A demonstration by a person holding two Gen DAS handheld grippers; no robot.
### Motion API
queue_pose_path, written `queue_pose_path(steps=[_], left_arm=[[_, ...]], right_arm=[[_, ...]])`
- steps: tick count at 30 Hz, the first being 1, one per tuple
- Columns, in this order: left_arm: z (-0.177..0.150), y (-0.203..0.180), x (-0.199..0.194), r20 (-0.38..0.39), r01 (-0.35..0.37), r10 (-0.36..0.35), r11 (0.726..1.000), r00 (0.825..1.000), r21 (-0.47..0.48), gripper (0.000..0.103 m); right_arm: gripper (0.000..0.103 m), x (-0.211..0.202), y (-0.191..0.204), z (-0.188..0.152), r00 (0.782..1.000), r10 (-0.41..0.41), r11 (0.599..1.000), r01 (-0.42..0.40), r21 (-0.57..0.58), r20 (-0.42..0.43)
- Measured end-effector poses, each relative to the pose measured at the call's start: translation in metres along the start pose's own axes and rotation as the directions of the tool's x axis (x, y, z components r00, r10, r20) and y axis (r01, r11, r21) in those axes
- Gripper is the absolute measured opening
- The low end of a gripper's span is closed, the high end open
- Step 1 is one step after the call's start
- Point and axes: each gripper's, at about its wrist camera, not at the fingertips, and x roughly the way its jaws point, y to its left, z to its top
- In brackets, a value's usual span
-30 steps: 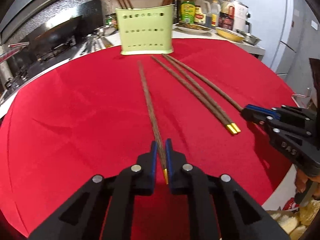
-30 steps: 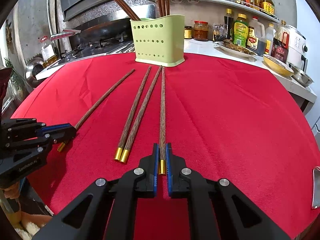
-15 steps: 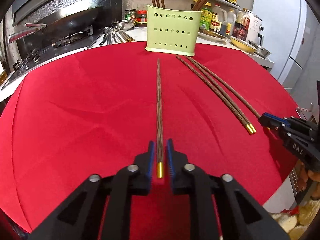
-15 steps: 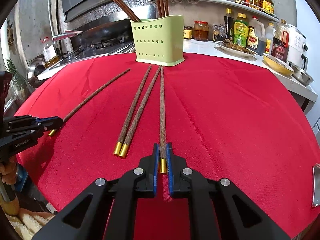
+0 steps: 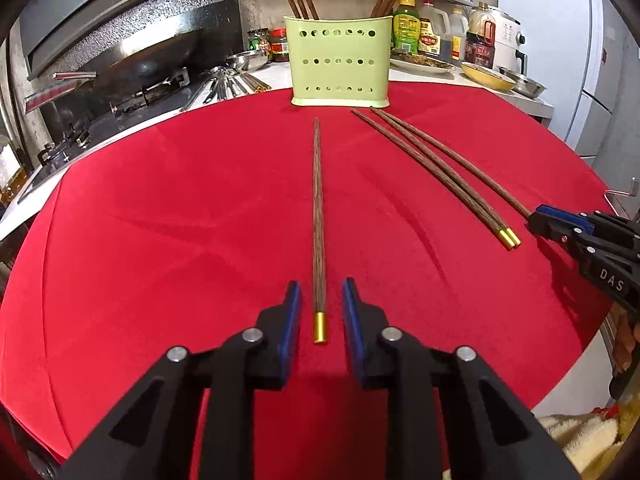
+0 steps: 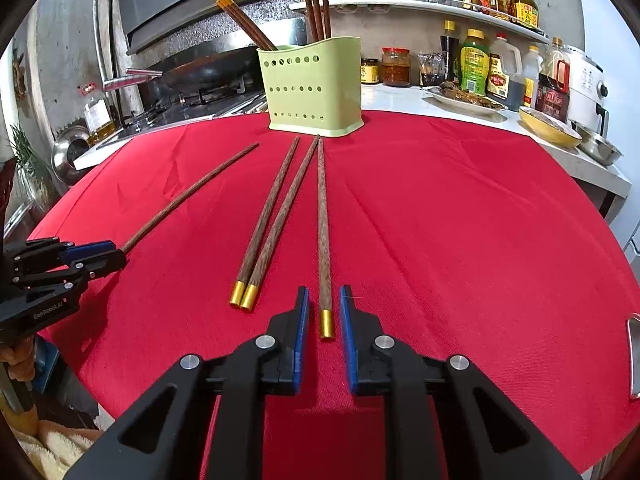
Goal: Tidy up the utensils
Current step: 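Lift both held chopsticks upright and carry them over the green holder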
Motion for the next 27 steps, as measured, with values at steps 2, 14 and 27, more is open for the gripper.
queue_pose_path(steps=[2,14,27], left_arm=[[0.000,-0.001,0.000,0.008,-0.018,0.018,1.000,1.000,0.005,0.015],[-0.003,0.009,-0.009,0.033,0.020,-0.018,0.999,0.999,-0.046,0.007],[0.050,0.034,-0.112,0.369,0.022,0.004,0.998,0.929,-0.065,0.007]], right_arm=[[0.016,0.000,0.003,0.000,1.000,-0.017,1.000,0.017,-0.019,0.007],[0.007,-0.016,-0.002,-0.006,0.999,-0.041,0.999,0.041,-0.002,0.024],[0.007,-0.094,0.001,0.056,0.970,0.019,1.000,-0.015,-0.020,0.242]])
